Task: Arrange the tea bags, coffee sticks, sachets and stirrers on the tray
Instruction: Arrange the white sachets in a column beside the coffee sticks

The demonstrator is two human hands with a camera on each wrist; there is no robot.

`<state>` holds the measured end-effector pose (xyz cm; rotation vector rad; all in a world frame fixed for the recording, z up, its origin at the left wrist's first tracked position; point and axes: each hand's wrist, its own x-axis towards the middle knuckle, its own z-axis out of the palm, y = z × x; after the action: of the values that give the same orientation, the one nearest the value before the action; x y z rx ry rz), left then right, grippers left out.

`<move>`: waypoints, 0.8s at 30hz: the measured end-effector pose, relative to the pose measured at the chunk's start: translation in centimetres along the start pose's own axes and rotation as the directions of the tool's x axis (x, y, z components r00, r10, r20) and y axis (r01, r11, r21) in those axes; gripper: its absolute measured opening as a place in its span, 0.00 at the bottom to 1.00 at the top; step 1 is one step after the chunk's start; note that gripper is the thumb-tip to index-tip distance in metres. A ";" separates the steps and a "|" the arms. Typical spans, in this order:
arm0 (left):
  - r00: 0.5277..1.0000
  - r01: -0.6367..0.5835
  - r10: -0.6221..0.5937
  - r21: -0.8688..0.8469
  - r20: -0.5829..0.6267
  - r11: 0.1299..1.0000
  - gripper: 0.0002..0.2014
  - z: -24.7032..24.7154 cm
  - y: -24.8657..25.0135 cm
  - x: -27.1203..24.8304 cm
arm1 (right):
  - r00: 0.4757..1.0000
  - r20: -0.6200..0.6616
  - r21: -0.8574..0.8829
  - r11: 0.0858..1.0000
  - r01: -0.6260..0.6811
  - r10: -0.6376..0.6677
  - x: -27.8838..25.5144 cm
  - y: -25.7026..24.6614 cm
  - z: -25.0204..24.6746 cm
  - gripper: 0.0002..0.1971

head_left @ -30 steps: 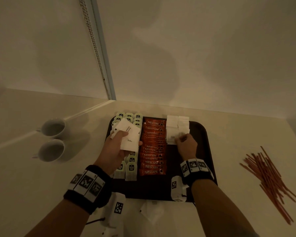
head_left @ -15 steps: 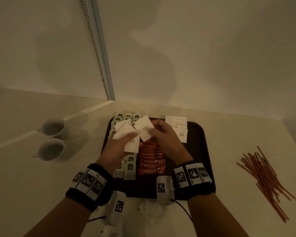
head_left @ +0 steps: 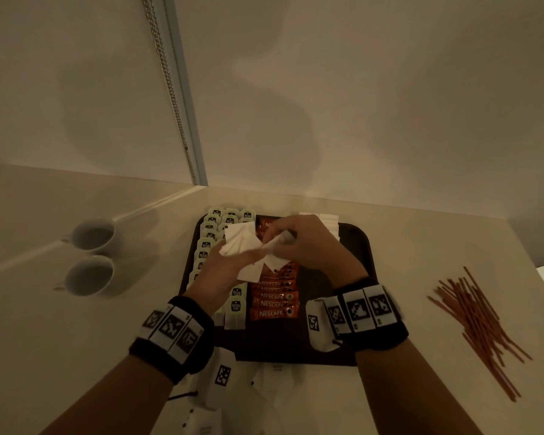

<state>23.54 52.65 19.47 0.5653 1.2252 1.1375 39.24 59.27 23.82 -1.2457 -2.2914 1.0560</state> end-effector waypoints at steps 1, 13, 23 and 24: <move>1.000 0.007 -0.007 0.016 -0.002 1.000 0.14 0.0 -0.1 0.0 | 1.000 -0.012 0.027 1.000 -0.003 0.003 0.1 0.1 0.0 0.14; 0.999 0.035 -0.040 -0.159 -0.028 0.987 0.14 0.2 -0.6 0.4 | 0.937 -0.064 0.689 0.695 -0.208 0.343 -2.1 2.7 3.0 0.09; 0.996 0.048 -0.073 -0.387 -0.051 0.921 0.15 -0.6 -0.6 0.6 | 0.629 -0.284 0.643 0.630 -0.435 0.723 -5.4 13.4 2.1 0.10; 0.995 0.047 -0.077 -0.405 -0.056 0.913 0.16 -0.5 -0.4 0.6 | 0.604 -0.303 0.607 0.638 -0.474 0.737 -5.4 14.4 2.2 0.09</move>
<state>23.16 52.94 18.71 0.1720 1.0192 1.3205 49.38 58.83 12.03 -1.8800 -1.0583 1.1748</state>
